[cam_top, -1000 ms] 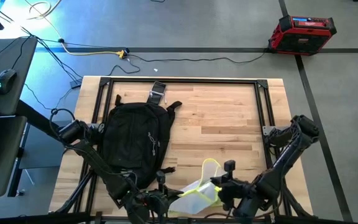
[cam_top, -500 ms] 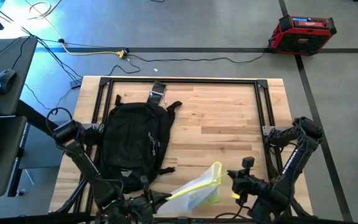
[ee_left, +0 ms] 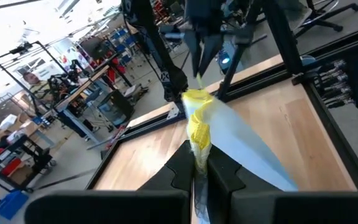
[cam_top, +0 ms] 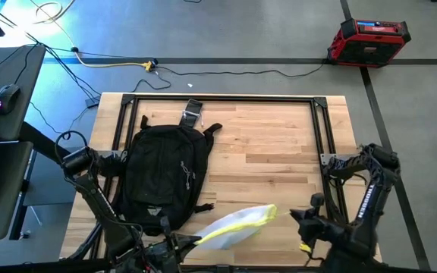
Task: Unpack backpack
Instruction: Close the green zip bag
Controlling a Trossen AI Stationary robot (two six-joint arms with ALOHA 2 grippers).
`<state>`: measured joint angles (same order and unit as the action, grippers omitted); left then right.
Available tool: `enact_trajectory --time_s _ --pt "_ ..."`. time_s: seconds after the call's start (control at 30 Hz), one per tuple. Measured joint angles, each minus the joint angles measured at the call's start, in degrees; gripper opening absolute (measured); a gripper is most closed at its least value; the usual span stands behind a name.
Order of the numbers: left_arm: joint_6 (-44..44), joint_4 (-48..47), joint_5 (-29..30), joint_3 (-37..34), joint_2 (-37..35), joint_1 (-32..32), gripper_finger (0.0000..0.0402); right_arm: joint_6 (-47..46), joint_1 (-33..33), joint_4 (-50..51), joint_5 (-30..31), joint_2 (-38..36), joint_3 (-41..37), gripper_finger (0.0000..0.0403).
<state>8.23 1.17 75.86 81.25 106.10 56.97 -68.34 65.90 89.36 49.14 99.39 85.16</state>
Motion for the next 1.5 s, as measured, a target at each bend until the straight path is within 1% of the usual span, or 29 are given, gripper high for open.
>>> enact_trajectory --time_s 0.17,0.33,0.47,0.77,0.93,1.0,1.1,1.27,1.37,1.5 --pt "0.2 0.0 1.0 0.0 0.0 0.1 0.0 3.8 3.3 -0.8 5.2 0.0 7.0 0.0" --pt "0.3 0.0 1.1 0.0 0.0 0.6 0.0 5.6 4.7 0.6 6.8 -0.1 11.6 0.0" --pt "1.0 0.1 2.5 0.0 0.0 2.5 0.0 6.5 4.7 0.6 6.5 -0.4 11.8 0.0" --pt "0.9 0.5 12.0 0.0 -0.1 8.4 0.0 6.9 4.5 0.7 6.2 -0.4 11.8 0.0" --pt "0.0 0.5 13.0 0.0 -0.1 9.1 0.0 6.4 4.2 0.7 6.1 -0.5 11.8 0.0" --pt "-0.1 0.5 12.6 0.0 -0.1 8.0 0.0 6.3 3.6 0.6 5.3 -0.5 11.8 0.0" --pt "0.0 0.4 10.2 0.0 -0.1 5.1 0.0 5.6 2.1 0.7 3.4 -0.5 9.6 0.0" --pt "-0.3 0.1 6.6 0.0 0.0 -1.0 0.0 1.4 -0.8 0.8 -1.2 -0.5 2.2 0.0" --pt "-1.3 0.0 5.0 0.0 0.1 -5.1 0.0 -1.7 -2.4 0.7 -2.9 -0.8 -2.3 0.0" --pt "-3.6 0.1 0.4 -0.5 0.9 -10.5 0.0 -3.7 -5.3 0.8 -4.2 -1.3 -5.7 0.0"
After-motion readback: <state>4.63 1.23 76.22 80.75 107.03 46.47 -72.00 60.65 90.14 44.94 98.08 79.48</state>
